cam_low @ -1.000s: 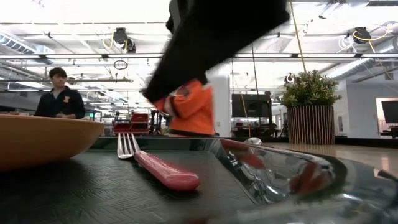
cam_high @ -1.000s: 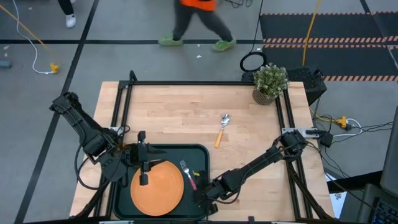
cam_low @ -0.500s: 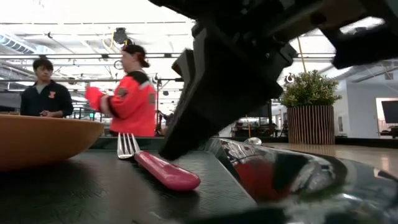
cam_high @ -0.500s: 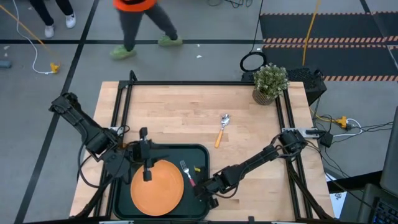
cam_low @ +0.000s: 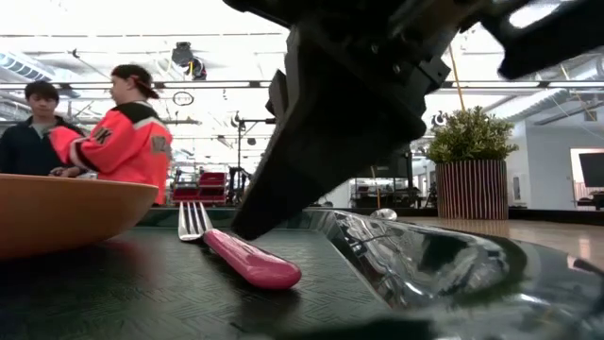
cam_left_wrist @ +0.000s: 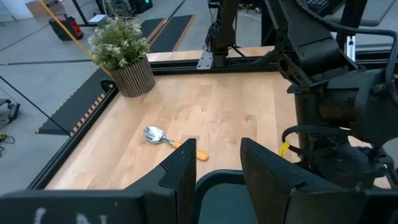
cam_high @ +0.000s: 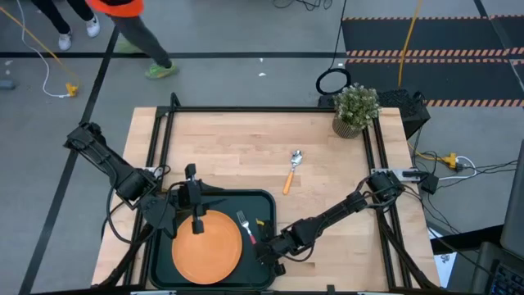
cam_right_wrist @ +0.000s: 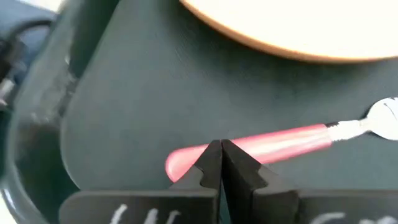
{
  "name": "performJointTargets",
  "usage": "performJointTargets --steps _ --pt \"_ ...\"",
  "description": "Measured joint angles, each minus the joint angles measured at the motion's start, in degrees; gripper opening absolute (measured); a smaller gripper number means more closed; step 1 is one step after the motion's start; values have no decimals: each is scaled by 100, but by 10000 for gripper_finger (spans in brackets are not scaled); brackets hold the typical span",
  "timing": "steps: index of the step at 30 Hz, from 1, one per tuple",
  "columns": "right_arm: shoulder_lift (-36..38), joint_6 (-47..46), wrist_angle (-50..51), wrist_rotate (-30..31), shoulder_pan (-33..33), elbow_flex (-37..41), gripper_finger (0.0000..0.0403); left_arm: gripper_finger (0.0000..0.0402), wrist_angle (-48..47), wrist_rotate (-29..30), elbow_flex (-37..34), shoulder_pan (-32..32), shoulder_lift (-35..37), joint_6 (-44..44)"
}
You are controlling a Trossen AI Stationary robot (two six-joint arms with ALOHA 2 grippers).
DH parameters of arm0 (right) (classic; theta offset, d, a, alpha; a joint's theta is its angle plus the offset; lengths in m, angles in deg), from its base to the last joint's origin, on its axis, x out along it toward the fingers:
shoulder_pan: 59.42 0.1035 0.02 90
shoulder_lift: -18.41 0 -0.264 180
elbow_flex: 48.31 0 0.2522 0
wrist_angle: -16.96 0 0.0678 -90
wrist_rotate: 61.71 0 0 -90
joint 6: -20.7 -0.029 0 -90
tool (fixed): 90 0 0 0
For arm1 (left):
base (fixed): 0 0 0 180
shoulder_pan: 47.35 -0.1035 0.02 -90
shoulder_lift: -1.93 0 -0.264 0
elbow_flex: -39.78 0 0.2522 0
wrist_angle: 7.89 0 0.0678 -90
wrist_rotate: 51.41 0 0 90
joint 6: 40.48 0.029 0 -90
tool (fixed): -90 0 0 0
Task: Pick and place plate/cup/fork/spoon on tray
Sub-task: Put the pink fork on the black tray to the right of the orange plate
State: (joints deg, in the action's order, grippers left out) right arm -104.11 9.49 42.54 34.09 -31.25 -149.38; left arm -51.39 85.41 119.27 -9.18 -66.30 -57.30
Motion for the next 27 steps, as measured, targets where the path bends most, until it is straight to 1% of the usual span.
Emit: performJointTargets --steps 8,13,20,23,27 --pt "-33 -424 -117 36 73 0 0 129 25 2 0 4 0 -2" --pt "-196 -574 -275 184 121 -6 0 129 265 -24 2 4 0 111" --pt "-289 -691 -593 170 156 -7 0 129 393 -33 4 4 0 170" --pt "-302 -933 -780 163 156 -4 0 129 425 -33 4 4 0 171" --pt "-308 -1516 -842 168 141 0 0 129 485 -39 4 4 0 212"
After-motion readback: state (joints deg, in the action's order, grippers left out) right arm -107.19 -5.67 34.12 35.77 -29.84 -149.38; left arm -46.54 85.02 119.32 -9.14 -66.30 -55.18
